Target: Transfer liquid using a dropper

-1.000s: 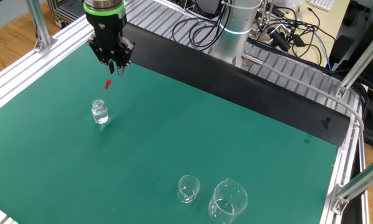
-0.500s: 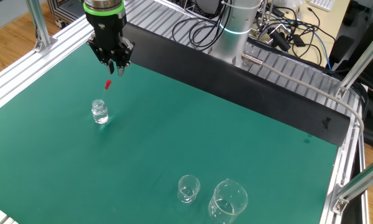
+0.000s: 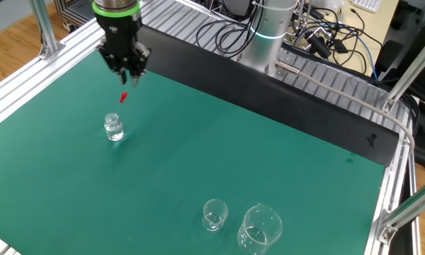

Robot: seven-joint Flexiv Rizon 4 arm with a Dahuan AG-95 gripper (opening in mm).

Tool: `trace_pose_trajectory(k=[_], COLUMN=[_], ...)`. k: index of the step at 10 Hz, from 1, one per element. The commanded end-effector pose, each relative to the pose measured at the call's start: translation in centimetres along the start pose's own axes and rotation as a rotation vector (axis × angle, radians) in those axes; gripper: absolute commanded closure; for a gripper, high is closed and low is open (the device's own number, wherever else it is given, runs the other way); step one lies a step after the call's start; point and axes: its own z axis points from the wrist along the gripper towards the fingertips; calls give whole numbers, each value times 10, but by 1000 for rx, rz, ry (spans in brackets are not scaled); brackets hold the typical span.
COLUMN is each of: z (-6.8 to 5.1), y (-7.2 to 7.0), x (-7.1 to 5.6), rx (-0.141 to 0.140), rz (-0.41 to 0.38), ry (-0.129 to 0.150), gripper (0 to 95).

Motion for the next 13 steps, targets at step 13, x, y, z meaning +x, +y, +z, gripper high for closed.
trace_pose_trajectory(k=[13], z=[-10], y=[-3], x=[-5], rx=[-7], rz=[13], ry=[78], gripper=[760])
